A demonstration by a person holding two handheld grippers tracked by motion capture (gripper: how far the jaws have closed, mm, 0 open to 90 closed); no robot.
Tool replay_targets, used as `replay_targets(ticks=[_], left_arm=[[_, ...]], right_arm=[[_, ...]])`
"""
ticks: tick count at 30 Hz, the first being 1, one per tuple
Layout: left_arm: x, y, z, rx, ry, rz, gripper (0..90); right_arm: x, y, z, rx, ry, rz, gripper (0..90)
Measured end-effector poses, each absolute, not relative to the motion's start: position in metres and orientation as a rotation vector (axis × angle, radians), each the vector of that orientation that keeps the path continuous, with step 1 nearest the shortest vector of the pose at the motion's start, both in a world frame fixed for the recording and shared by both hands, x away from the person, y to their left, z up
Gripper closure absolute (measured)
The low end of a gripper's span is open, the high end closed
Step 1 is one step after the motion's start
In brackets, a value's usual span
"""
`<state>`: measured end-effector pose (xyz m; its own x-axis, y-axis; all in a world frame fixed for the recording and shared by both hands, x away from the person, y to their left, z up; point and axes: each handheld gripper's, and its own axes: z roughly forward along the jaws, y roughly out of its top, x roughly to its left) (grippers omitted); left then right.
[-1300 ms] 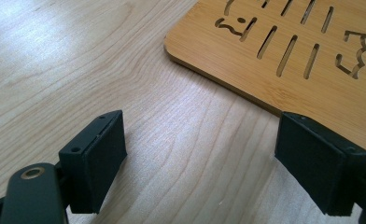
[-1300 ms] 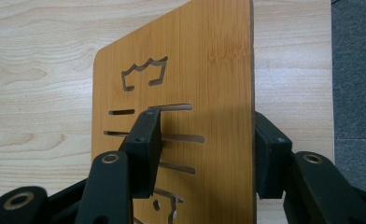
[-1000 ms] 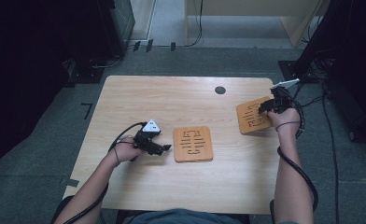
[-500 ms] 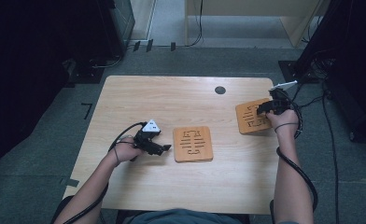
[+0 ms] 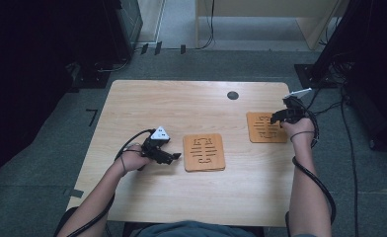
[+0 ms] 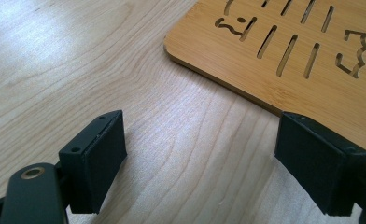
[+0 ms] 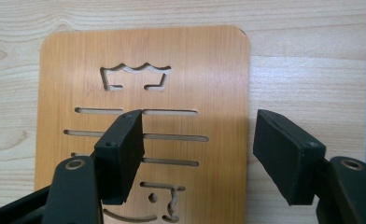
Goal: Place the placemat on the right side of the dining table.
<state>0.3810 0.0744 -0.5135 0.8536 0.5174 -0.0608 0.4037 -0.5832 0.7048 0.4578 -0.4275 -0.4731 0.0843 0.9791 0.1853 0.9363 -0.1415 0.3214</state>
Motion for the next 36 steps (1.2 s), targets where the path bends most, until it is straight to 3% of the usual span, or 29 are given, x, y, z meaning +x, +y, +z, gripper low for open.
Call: replay_targets(ticks=[12, 22, 36], left_arm=[[0.381, 0.074, -0.514, 2.266, 0.667, 0.194, 15.5], [0.381, 0.074, -0.514, 2.266, 0.668, 0.194, 15.5], [0.381, 0.074, -0.514, 2.267, 0.667, 0.198, 15.5]], right_arm=[[0.457, -0.427, -0.477, 2.214, 1.988, 0.546, 31.4], [0.455, -0.418, -0.481, 2.189, 2.06, 0.588, 22.7], [0.45, -0.402, -0.482, 2.127, 2.119, 0.595, 22.1]])
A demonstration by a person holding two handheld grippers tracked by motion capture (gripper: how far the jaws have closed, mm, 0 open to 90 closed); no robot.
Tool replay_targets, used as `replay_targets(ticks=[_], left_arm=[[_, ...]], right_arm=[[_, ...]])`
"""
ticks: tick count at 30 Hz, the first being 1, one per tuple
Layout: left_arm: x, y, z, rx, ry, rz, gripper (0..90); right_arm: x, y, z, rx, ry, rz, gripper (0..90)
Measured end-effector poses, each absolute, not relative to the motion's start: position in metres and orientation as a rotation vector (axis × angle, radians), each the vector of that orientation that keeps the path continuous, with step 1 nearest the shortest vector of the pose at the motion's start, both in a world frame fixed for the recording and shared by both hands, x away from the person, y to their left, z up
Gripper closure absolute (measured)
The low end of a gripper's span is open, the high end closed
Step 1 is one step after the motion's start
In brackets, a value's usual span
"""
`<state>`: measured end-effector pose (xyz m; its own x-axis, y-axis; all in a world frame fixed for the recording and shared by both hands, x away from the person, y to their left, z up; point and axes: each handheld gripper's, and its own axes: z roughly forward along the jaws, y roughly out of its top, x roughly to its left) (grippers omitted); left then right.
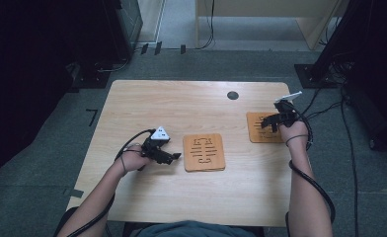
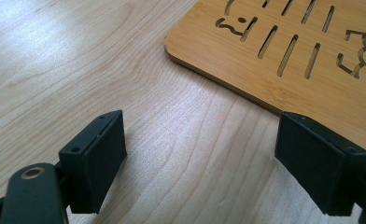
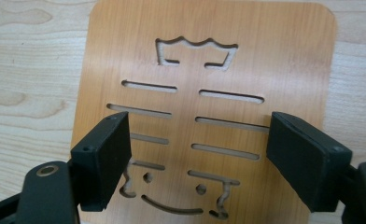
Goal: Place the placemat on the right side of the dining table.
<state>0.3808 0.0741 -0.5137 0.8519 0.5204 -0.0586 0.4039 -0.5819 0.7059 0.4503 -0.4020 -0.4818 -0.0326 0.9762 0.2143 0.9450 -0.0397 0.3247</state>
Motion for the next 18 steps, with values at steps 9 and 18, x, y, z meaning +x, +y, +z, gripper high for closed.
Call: replay_targets(ticks=[9, 18], left_arm=[[0.381, 0.074, -0.514, 2.266, 0.667, 0.2, 15.5], [0.381, 0.074, -0.514, 2.266, 0.666, 0.201, 15.5]], right_arm=[[0.445, -0.392, -0.479, 2.076, 2.16, 0.589, 22.1], [0.44, -0.38, -0.477, 2.035, 2.196, 0.589, 22.0]])
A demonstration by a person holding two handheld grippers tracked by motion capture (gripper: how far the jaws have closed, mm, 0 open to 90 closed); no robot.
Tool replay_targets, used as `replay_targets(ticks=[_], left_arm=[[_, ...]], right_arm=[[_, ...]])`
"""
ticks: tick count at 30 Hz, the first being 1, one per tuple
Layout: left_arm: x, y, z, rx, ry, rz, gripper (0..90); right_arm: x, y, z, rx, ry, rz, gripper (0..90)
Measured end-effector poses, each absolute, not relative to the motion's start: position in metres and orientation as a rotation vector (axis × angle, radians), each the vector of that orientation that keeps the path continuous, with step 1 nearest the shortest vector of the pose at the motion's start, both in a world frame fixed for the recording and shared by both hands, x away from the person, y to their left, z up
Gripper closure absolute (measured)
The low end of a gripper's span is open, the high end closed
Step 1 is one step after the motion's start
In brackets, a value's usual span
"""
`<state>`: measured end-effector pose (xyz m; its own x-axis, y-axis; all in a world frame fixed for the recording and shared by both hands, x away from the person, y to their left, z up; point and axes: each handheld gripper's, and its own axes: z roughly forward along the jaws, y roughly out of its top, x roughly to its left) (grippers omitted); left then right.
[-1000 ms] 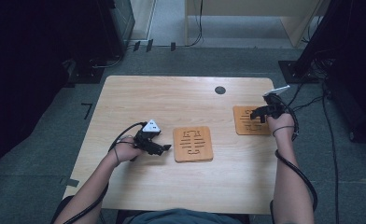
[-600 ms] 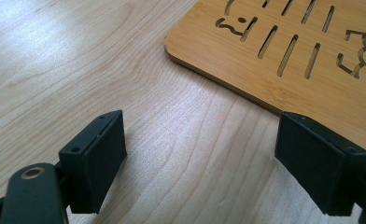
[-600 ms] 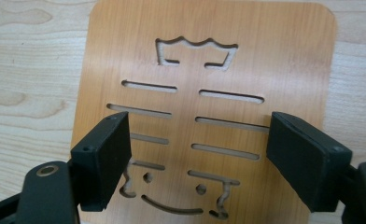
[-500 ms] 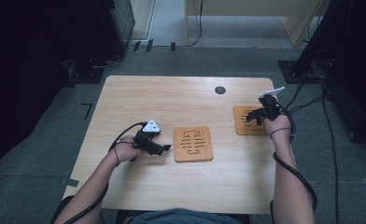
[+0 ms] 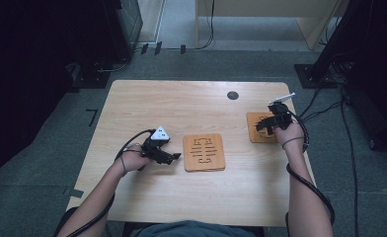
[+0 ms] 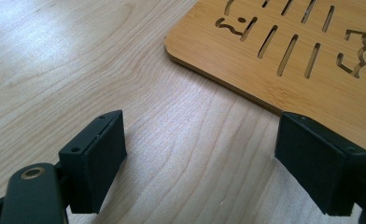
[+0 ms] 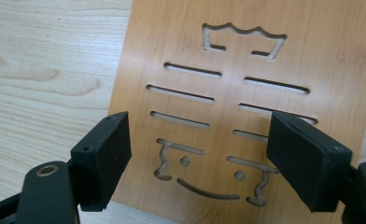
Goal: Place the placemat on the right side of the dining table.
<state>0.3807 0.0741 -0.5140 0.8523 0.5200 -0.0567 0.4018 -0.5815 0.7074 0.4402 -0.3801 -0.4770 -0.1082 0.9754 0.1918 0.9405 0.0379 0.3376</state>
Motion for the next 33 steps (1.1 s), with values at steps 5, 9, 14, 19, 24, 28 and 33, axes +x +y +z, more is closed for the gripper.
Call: replay_targets(ticks=[5, 9, 14, 19, 24, 28, 33], left_arm=[[0.381, 0.074, -0.514, 2.265, 0.665, 0.199, 15.5], [0.381, 0.074, -0.514, 2.266, 0.664, 0.2, 15.5], [0.381, 0.074, -0.514, 2.266, 0.663, 0.198, 15.5], [0.381, 0.074, -0.514, 2.266, 0.662, 0.2, 15.5], [0.381, 0.074, -0.514, 2.266, 0.661, 0.199, 15.5], [0.381, 0.074, -0.514, 2.267, 0.661, 0.2, 15.5], [0.381, 0.074, -0.514, 2.267, 0.661, 0.201, 15.5]], right_arm=[[0.436, -0.375, -0.475, 2.02, 2.206, 0.597, 22.0], [0.433, -0.371, -0.474, 2.017, 2.207, 0.606, 22.0], [0.429, -0.364, -0.472, 1.991, 2.23, 0.612, 21.7], [0.426, -0.354, -0.471, 1.963, 2.259, 0.616, 21.7], [0.425, -0.34, -0.472, 1.92, 2.3, 0.622, 21.7], [0.425, -0.329, -0.471, 1.889, 2.336, 0.63, 21.8], [0.425, -0.316, -0.471, 1.847, 2.375, 0.628, 21.8]])
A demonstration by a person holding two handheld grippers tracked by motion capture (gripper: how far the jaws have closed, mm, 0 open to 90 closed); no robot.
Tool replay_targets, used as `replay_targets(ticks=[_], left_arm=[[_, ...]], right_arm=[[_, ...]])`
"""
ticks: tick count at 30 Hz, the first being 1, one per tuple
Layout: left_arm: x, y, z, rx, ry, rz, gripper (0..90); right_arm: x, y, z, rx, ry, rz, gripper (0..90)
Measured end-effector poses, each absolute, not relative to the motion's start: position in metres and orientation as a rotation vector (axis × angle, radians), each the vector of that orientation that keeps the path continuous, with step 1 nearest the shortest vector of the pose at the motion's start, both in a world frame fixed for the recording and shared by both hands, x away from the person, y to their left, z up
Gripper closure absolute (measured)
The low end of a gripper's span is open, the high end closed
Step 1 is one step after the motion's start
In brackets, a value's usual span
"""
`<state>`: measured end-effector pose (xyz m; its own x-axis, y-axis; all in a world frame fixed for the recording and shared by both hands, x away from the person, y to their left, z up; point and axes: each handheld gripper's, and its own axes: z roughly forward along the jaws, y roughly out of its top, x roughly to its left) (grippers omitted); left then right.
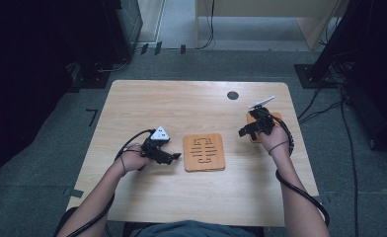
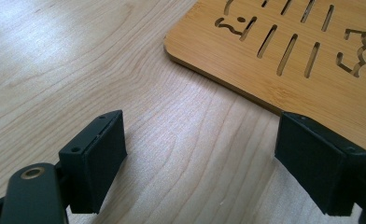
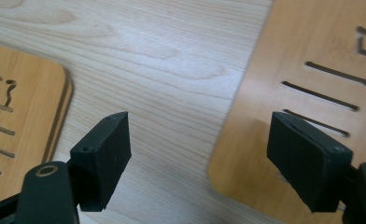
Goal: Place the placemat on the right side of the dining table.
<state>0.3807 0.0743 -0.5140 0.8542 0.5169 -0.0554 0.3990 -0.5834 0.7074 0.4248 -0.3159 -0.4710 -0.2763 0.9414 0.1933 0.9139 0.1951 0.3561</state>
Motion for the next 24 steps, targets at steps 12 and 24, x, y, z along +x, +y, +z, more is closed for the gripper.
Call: replay_targets(ticks=[12, 24], left_arm=[[0.381, 0.074, -0.514, 2.266, 0.66, 0.199, 15.5], [0.381, 0.075, -0.514, 2.265, 0.661, 0.199, 15.5]], right_arm=[[0.422, -0.287, -0.474, 1.759, 2.459, 0.615, 21.8], [0.418, -0.264, -0.474, 1.669, 2.525, 0.621, 21.8]])
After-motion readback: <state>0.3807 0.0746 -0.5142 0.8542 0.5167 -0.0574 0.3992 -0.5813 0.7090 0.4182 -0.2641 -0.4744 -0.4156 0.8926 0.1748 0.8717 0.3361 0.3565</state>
